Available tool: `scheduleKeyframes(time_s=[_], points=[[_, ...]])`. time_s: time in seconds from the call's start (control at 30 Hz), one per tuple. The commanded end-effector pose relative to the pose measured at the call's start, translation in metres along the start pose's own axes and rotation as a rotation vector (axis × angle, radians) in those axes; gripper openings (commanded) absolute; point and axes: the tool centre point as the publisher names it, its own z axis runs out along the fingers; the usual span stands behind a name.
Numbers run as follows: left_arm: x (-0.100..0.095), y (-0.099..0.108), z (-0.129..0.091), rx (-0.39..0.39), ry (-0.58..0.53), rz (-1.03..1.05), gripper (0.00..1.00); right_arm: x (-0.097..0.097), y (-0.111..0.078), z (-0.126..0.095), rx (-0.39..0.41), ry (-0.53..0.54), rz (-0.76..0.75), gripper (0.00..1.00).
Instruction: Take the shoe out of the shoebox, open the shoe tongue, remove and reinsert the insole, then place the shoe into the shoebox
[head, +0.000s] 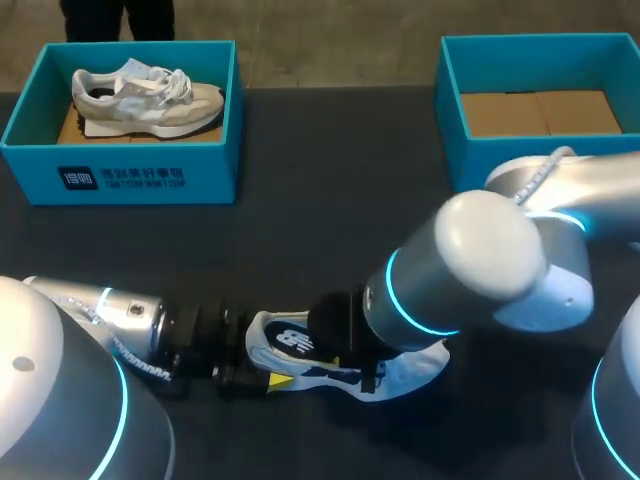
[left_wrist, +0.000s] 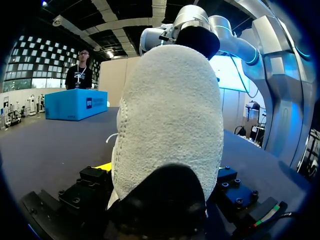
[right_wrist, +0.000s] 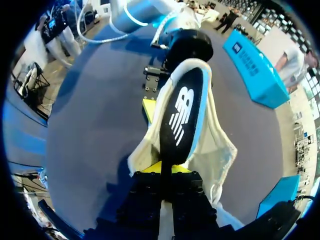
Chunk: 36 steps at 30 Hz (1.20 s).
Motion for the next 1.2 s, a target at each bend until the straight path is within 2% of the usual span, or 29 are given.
scheduleKeyframes(time_s=[0.03, 0.27, 0.3, 0.33, 0.37, 0.43, 0.53, 0.87, 1.2], points=[[-0.003, 0.003, -0.001, -0.002, -0.002, -0.001, 0.0, 0.004, -0.008, -0.017, -0.089, -0.012, -0.006, 0.0], [-0.003, 0.003, -0.001, -0.002, -0.002, -0.001, 0.0, 0.001, 0.002, -0.018, -0.06, 0.023, -0.058, 0.0], [-0.003, 0.003, -0.001, -0.002, -0.002, -0.001, 0.0, 0.001, 0.003, -0.018, -0.051, 0.026, -0.06, 0.07], [-0.003, 0.003, -0.001, -0.002, -0.002, -0.001, 0.0, 0.0, 0.004, -0.018, -0.049, 0.031, -0.066, 0.29], [-0.003, 0.003, -0.001, -0.002, -0.002, -0.001, 0.0, 0.0, 0.005, -0.017, -0.048, 0.032, -0.067, 0.36], [-0.003, 0.003, -0.001, -0.002, -0.002, -0.001, 0.0, 0.0, 0.006, -0.017, -0.043, 0.037, -0.068, 0.45], [-0.003, 0.003, -0.001, -0.002, -0.002, -0.001, 0.0, -0.001, 0.008, -0.019, -0.04, 0.035, -0.072, 0.47], [-0.003, 0.003, -0.001, -0.002, -0.002, -0.001, 0.0, -0.002, 0.011, -0.03, -0.023, 0.025, -0.079, 0.45], [-0.003, 0.003, -0.001, -0.002, -0.002, -0.001, 0.0, -0.008, 0.017, -0.051, -0.023, -0.012, -0.088, 0.45]])
